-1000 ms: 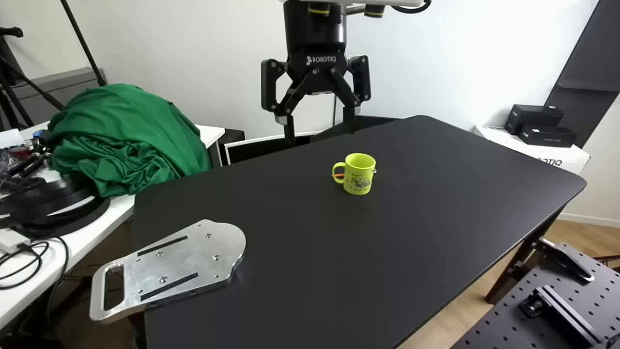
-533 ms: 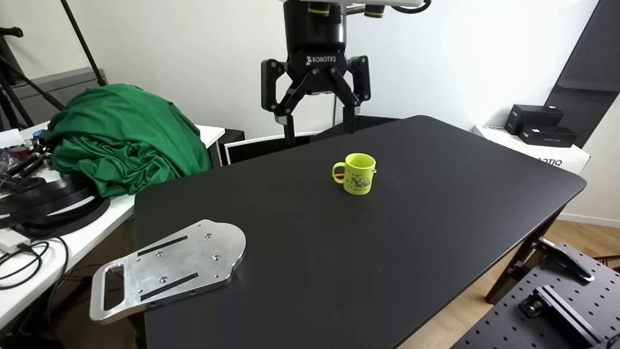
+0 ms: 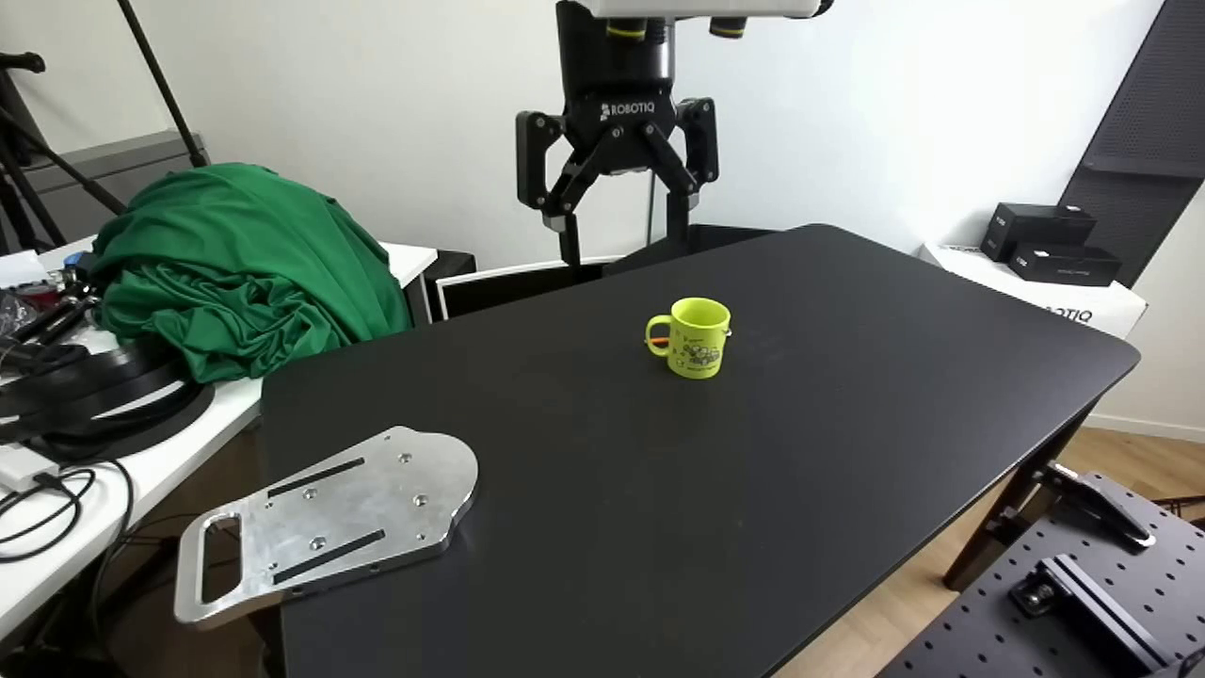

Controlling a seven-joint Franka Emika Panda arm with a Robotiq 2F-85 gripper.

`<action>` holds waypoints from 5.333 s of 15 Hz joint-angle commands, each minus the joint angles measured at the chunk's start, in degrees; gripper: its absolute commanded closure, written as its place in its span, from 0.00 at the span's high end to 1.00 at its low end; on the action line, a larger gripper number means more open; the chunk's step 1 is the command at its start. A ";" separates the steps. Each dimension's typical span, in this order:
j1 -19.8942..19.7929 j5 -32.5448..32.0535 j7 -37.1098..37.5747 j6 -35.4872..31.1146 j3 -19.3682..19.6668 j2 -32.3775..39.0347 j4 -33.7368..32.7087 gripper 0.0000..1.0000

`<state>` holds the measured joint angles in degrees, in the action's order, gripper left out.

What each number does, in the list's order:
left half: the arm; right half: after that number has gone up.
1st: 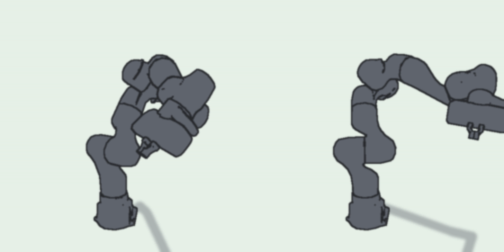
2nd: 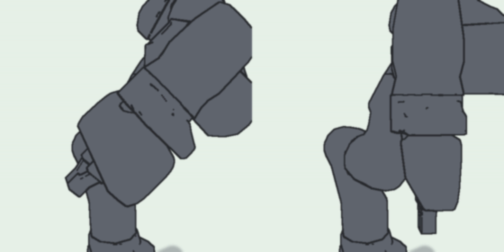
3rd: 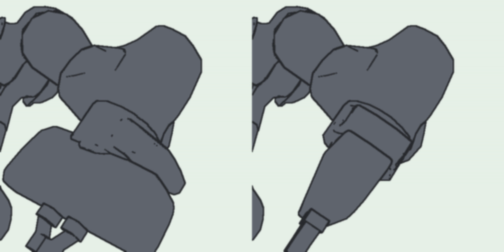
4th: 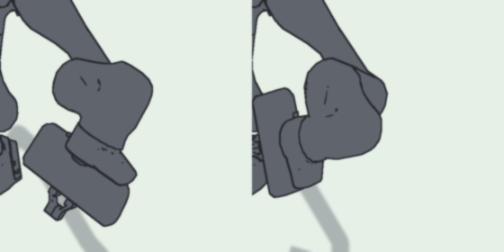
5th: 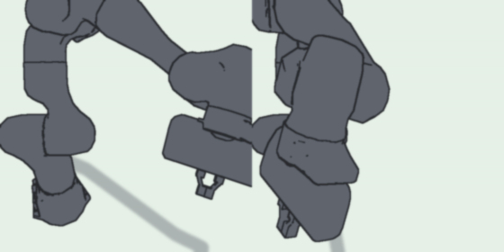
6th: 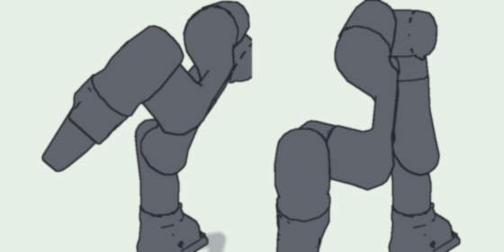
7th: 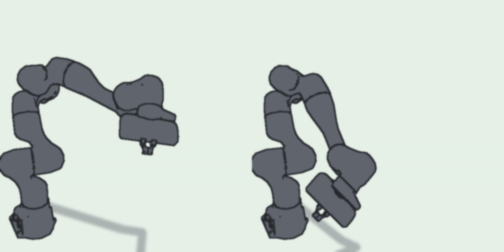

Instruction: Put the pen in the mug

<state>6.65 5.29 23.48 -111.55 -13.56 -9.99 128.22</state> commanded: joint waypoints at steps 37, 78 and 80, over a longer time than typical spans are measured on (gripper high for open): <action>-14.16 -4.79 -113.29 -9.41 19.77 16.33 -23.13 1.00; -17.94 -3.93 -115.19 -21.28 17.18 32.54 -22.44 1.00; -18.20 -3.81 -115.78 -21.68 17.12 33.04 -22.00 1.00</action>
<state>-10.27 1.98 -92.20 -132.92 4.71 22.59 105.88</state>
